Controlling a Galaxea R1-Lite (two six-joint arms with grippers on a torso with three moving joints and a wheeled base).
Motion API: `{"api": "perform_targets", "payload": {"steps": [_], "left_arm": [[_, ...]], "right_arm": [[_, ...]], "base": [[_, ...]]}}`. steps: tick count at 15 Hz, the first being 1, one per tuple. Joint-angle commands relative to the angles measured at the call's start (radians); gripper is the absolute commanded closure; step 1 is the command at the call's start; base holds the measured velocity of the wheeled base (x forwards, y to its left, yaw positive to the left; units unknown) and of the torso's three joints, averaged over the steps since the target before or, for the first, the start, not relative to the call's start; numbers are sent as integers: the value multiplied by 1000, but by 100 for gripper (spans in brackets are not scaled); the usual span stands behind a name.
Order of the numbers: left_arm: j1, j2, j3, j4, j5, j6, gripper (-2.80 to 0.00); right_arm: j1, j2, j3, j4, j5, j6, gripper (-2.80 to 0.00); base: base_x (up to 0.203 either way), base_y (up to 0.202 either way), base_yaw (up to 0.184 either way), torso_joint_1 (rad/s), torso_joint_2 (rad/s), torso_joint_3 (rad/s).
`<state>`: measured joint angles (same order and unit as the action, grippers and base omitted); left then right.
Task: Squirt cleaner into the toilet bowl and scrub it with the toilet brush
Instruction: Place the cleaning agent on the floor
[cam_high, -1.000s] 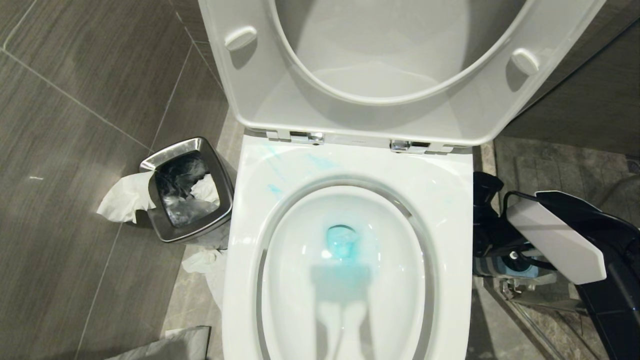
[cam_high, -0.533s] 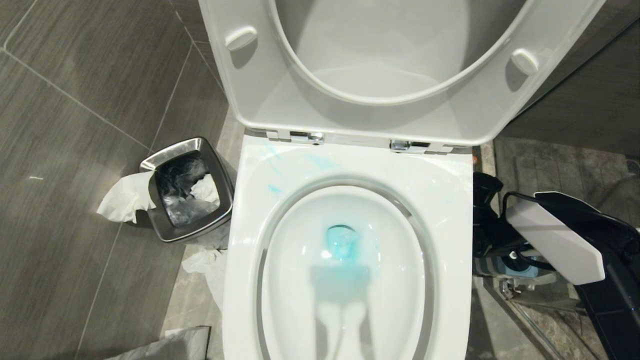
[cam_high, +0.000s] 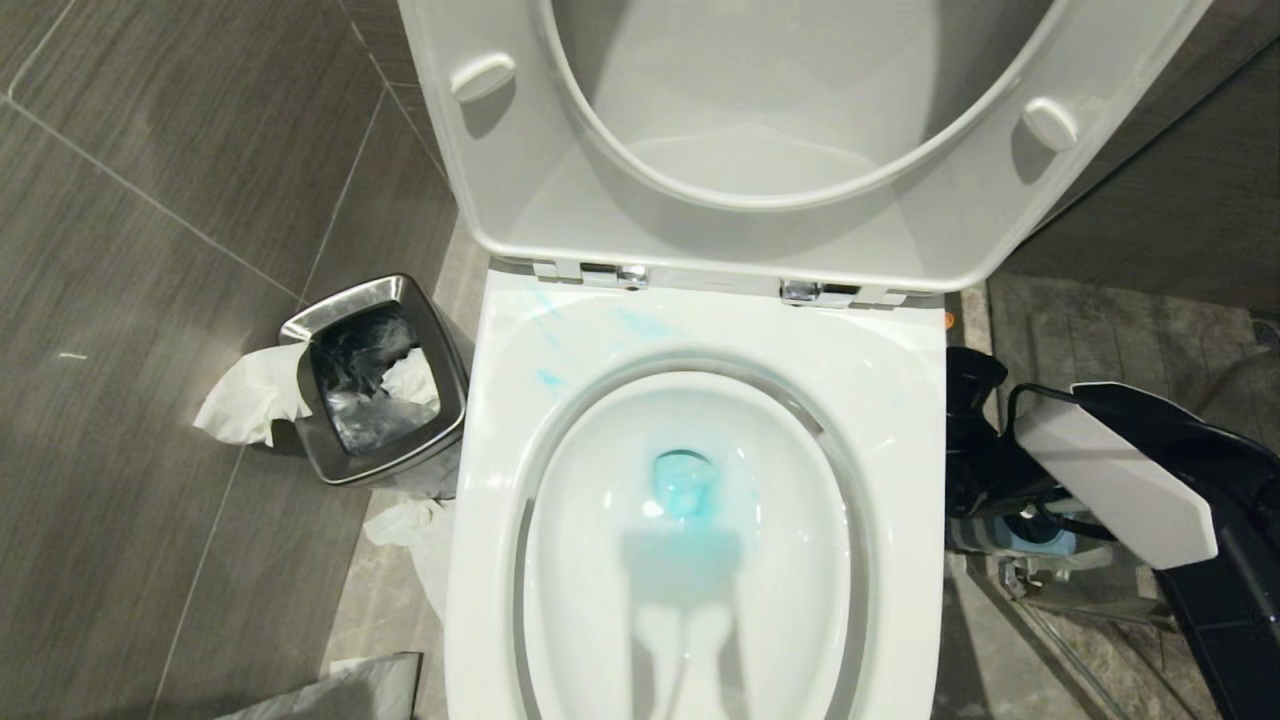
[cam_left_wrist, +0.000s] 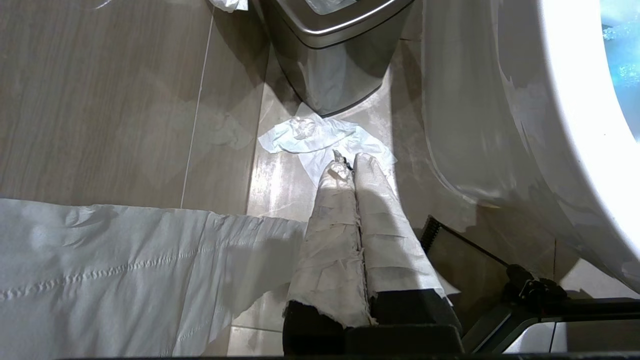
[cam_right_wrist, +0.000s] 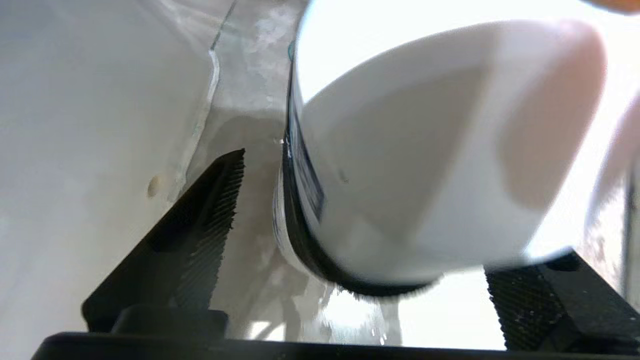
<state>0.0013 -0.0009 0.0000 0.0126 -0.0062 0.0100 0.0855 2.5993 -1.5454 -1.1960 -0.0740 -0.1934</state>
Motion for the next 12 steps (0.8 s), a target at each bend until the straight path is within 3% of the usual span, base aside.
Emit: {"api": "perform_targets", "payload": {"steps": [1, 12], "left_arm": [[0, 1, 0, 0, 0, -1, 0], [0, 1, 0, 0, 5, -10, 0]], "right_arm": [[0, -50, 71, -6, 1, -1, -280], [51, -437, 637, -8, -3, -25, -280]], "base": [[0, 0, 0, 0, 0, 0], [0, 0, 0, 0, 0, 0]]}}
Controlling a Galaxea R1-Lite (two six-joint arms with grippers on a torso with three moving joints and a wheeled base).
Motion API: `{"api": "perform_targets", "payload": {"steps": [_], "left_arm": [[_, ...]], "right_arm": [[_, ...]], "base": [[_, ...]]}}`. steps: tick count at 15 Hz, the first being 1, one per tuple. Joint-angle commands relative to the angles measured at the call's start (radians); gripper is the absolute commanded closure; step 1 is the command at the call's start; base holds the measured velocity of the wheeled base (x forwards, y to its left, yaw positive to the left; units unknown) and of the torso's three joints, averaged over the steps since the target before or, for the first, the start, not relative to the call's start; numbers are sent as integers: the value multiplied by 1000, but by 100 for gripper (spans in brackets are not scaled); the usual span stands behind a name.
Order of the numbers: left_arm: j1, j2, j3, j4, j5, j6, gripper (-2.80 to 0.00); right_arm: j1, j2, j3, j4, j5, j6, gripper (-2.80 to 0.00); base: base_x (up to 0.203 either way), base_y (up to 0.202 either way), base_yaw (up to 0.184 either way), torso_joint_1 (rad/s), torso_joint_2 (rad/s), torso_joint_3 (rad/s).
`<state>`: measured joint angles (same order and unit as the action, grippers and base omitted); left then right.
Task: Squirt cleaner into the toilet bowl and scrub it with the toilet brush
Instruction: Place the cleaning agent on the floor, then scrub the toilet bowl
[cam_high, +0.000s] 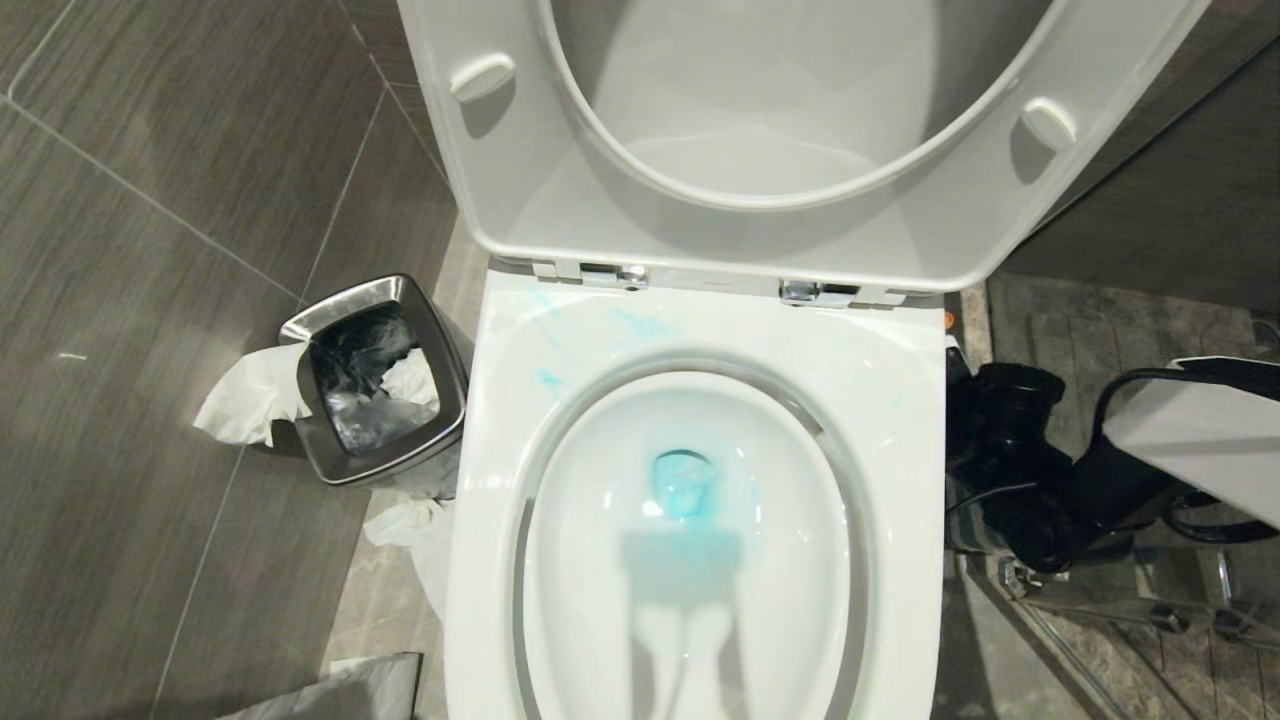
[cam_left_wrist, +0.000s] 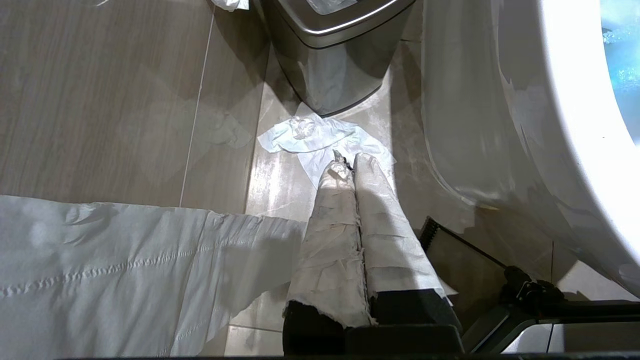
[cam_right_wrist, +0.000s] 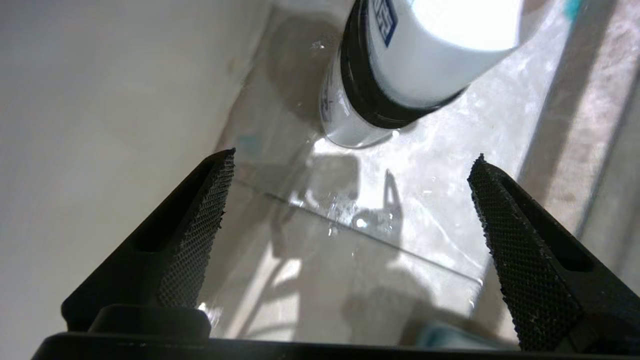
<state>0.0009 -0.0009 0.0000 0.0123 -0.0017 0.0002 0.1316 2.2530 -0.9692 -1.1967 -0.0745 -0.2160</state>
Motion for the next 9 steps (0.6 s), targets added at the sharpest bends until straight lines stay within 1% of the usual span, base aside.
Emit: {"api": "perform_targets", "payload": {"steps": [1, 5, 6, 9], "left_arm": [[0, 1, 0, 0, 0, 0, 0], [0, 1, 0, 0, 0, 0, 0], [1, 1, 0, 0, 0, 0, 0], [1, 1, 0, 0, 0, 0, 0]], "right_arm": [[6, -123, 99, -7, -5, -3, -280], [6, -235, 220, -7, -8, -2, -280], [6, -263, 246, -7, -10, -1, 0], [5, -339, 327, -6, -28, 4, 0]], "base": [[0, 0, 0, 0, 0, 0], [0, 0, 0, 0, 0, 0], [0, 0, 0, 0, 0, 0], [0, 0, 0, 0, 0, 0]]}}
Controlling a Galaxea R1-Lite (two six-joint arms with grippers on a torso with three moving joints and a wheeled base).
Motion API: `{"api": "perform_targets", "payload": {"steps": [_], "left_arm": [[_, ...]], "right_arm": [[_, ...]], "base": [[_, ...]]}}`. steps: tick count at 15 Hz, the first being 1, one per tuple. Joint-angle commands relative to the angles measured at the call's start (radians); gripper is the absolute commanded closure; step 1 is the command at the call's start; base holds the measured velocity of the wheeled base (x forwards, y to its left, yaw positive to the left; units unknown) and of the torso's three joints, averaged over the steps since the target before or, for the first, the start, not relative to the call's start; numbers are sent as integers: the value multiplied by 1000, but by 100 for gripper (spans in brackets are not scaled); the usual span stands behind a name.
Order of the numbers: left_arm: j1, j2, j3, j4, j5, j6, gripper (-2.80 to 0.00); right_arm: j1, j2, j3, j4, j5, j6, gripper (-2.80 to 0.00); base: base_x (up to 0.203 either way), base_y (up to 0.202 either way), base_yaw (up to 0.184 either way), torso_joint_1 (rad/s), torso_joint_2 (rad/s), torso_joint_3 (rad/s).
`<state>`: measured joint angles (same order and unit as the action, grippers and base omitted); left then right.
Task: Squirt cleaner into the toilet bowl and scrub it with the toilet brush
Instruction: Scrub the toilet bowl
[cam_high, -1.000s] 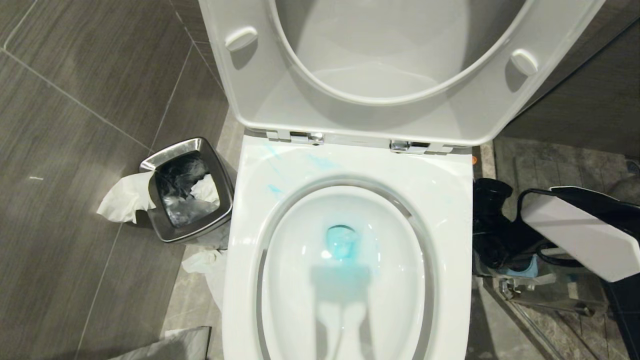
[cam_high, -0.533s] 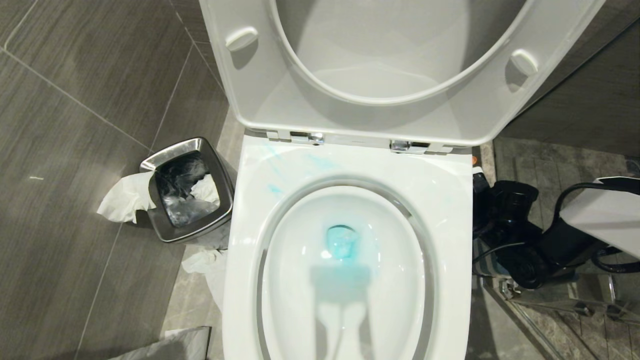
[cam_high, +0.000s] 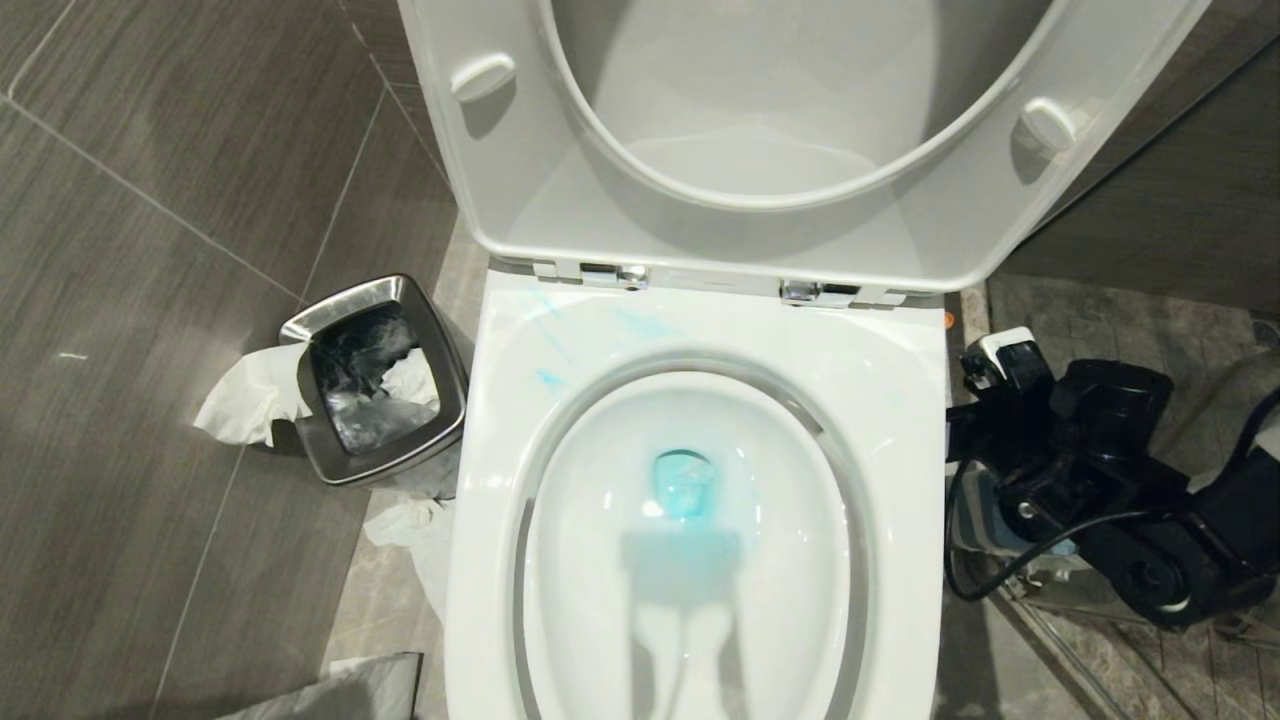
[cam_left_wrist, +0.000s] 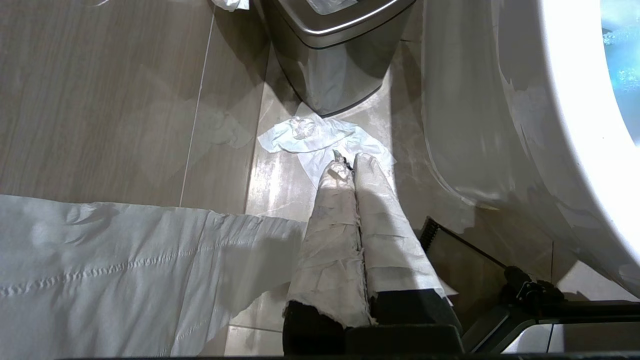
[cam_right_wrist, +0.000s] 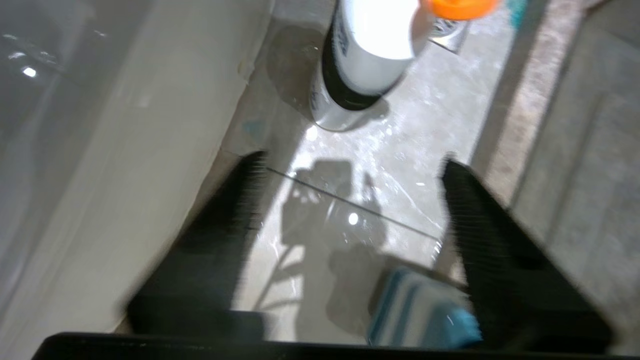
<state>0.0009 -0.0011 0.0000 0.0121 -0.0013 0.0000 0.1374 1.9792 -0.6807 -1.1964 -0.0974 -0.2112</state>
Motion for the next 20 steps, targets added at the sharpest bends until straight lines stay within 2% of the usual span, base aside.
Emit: {"api": "perform_targets", "payload": {"steps": [1, 4, 6, 10, 13, 15, 18, 20], "left_arm": [[1, 1, 0, 0, 0, 0, 0], [-1, 1, 0, 0, 0, 0, 0], [1, 1, 0, 0, 0, 0, 0], [1, 1, 0, 0, 0, 0, 0], [1, 1, 0, 0, 0, 0, 0], [1, 1, 0, 0, 0, 0, 0], [0, 1, 0, 0, 0, 0, 0], [0, 1, 0, 0, 0, 0, 0]], "right_arm": [[-1, -96, 66, -4, -11, 1, 0], [-1, -226, 115, 43, -14, 2, 0], [-5, -341, 99, 219, -15, 2, 0], [-134, -423, -70, 552, -5, 5, 0], [-189, -497, -23, 653, 14, 35, 0], [-191, -578, -7, 801, 68, 59, 0], [-187, -661, 5, 843, 96, 56, 0], [-179, -699, 3, 904, 98, 8, 0]], "base": [[0, 0, 0, 0, 0, 0], [0, 0, 0, 0, 0, 0], [0, 0, 0, 0, 0, 0], [0, 0, 0, 0, 0, 0], [0, 0, 0, 0, 0, 0], [0, 0, 0, 0, 0, 0], [0, 0, 0, 0, 0, 0], [0, 0, 0, 0, 0, 0]]}}
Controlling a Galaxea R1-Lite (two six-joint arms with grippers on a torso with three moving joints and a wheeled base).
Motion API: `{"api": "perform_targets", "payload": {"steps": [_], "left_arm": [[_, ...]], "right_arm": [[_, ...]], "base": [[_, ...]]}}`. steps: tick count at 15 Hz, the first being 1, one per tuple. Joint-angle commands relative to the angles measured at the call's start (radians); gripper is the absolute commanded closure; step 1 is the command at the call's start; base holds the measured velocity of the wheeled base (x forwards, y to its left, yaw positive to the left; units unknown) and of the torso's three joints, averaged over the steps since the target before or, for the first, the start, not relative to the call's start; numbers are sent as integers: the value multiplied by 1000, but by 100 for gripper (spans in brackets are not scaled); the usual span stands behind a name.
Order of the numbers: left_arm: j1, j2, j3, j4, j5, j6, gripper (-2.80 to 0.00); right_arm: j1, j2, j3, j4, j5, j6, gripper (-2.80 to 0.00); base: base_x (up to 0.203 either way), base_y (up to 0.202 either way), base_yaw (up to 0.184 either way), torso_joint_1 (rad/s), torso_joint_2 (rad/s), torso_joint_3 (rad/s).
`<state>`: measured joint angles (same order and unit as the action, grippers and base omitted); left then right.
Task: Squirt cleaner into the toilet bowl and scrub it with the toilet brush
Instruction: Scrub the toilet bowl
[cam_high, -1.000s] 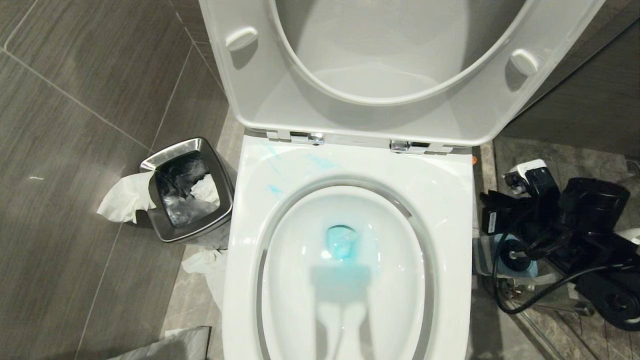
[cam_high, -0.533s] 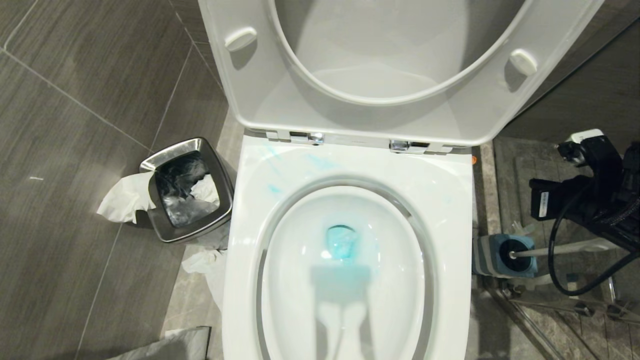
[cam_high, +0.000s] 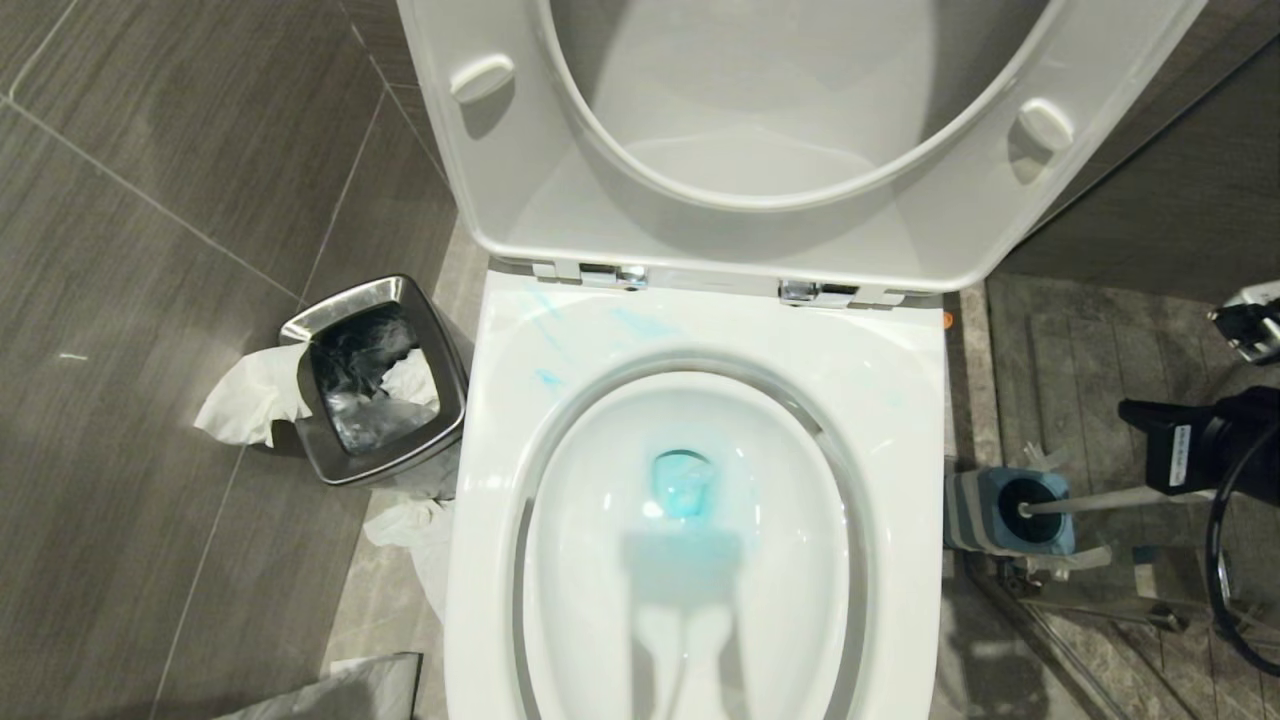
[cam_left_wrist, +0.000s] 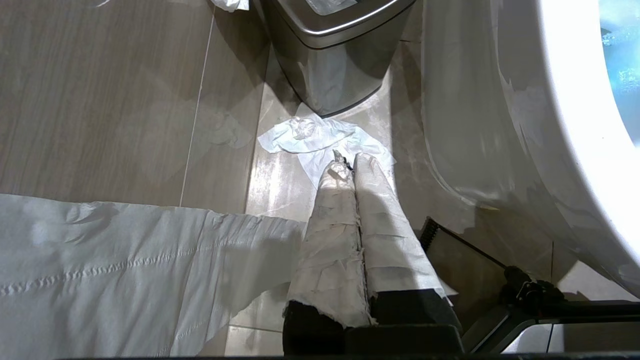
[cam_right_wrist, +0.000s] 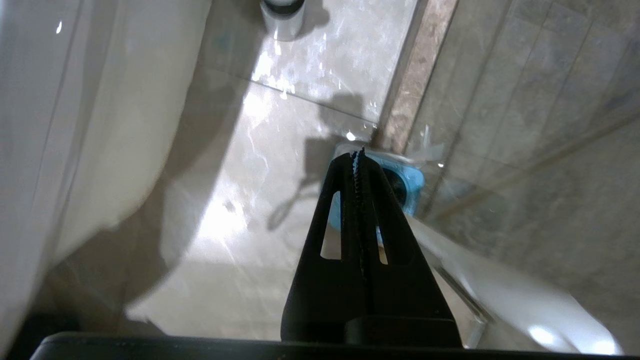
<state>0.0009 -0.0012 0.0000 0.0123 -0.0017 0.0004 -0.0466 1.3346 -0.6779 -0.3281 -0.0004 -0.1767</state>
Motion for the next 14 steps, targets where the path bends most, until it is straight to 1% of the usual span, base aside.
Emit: {"api": "perform_targets", "payload": {"steps": [1, 2, 4, 5, 7, 8, 9, 11, 12, 13, 14], "left_arm": [[1, 1, 0, 0, 0, 0, 0], [1, 1, 0, 0, 0, 0, 0], [1, 1, 0, 0, 0, 0, 0], [1, 1, 0, 0, 0, 0, 0], [1, 1, 0, 0, 0, 0, 0], [1, 1, 0, 0, 0, 0, 0], [1, 1, 0, 0, 0, 0, 0], [1, 1, 0, 0, 0, 0, 0], [0, 1, 0, 0, 0, 0, 0], [0, 1, 0, 0, 0, 0, 0], [-1, 1, 0, 0, 0, 0, 0]], "right_arm": [[5, -74, -2, 67, -3, -50, 0], [5, -96, -6, 109, -23, -60, 0], [4, -132, -6, 184, -145, -88, 0], [4, -155, -3, 203, -160, -115, 0], [3, -195, -7, 238, -166, -229, 0], [-3, -208, -6, 250, -164, -253, 0], [-5, -219, 8, 252, -147, -246, 0], [-30, -235, 28, 253, -19, -227, 0], [-64, -239, 31, 251, 49, -200, 0], [-89, -248, 40, 246, 93, -177, 0], [-91, -269, 61, 243, 96, -160, 0]], "base": [[0, 0, 0, 0, 0, 0], [0, 0, 0, 0, 0, 0], [0, 0, 0, 0, 0, 0], [0, 0, 0, 0, 0, 0], [0, 0, 0, 0, 0, 0], [0, 0, 0, 0, 0, 0], [0, 0, 0, 0, 0, 0], [0, 0, 0, 0, 0, 0], [0, 0, 0, 0, 0, 0], [0, 0, 0, 0, 0, 0], [0, 0, 0, 0, 0, 0]]}}
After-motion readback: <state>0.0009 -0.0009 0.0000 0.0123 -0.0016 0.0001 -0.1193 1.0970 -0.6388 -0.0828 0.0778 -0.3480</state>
